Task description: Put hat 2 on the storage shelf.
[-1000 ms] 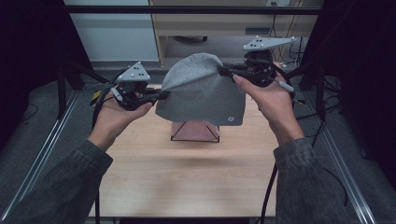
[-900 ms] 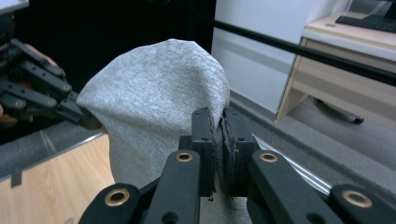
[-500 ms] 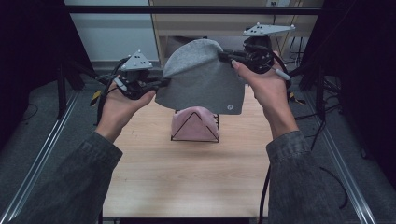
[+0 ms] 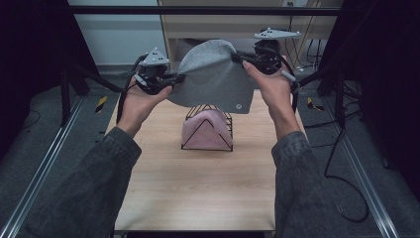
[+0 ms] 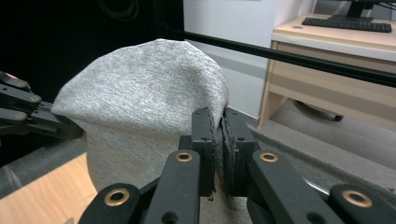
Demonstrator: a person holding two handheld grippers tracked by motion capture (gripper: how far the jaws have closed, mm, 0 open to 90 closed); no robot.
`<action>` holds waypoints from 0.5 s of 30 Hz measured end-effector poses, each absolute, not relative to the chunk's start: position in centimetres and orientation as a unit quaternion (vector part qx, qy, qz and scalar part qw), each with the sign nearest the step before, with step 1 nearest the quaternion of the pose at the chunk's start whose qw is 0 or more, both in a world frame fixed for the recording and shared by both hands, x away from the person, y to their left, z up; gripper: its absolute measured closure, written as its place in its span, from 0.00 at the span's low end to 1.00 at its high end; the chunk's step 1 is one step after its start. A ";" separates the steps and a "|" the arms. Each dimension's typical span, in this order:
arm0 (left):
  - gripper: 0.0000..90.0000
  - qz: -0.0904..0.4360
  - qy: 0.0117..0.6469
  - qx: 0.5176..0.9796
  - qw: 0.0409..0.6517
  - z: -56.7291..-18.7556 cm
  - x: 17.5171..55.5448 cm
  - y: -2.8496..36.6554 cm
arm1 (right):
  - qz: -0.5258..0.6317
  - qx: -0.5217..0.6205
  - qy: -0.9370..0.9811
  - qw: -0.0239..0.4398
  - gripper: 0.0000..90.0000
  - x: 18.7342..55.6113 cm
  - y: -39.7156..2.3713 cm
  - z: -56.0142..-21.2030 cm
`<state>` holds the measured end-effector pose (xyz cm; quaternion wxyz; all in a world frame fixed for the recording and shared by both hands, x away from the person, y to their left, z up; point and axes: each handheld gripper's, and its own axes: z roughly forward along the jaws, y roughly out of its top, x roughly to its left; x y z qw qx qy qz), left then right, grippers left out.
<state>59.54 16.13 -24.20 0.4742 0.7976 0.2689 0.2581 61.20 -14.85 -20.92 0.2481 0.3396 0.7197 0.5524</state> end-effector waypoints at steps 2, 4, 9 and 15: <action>0.97 0.256 0.273 0.797 0.475 -24.5 59.9 16.1 | 0.552 0.344 0.718 0.247 0.94 62.0 -14.7 -21.4; 0.97 0.254 0.275 0.798 0.473 -25.0 60.6 16.0 | 0.552 0.347 0.716 0.249 0.94 62.4 -14.7 -21.6; 0.97 0.256 0.278 0.798 0.469 -25.9 61.8 15.8 | 0.551 0.362 0.711 0.244 0.94 64.4 -14.6 -22.9; 0.97 0.255 0.286 0.800 0.462 -26.7 62.1 15.8 | 0.544 0.365 0.716 0.241 0.94 64.4 -14.2 -23.7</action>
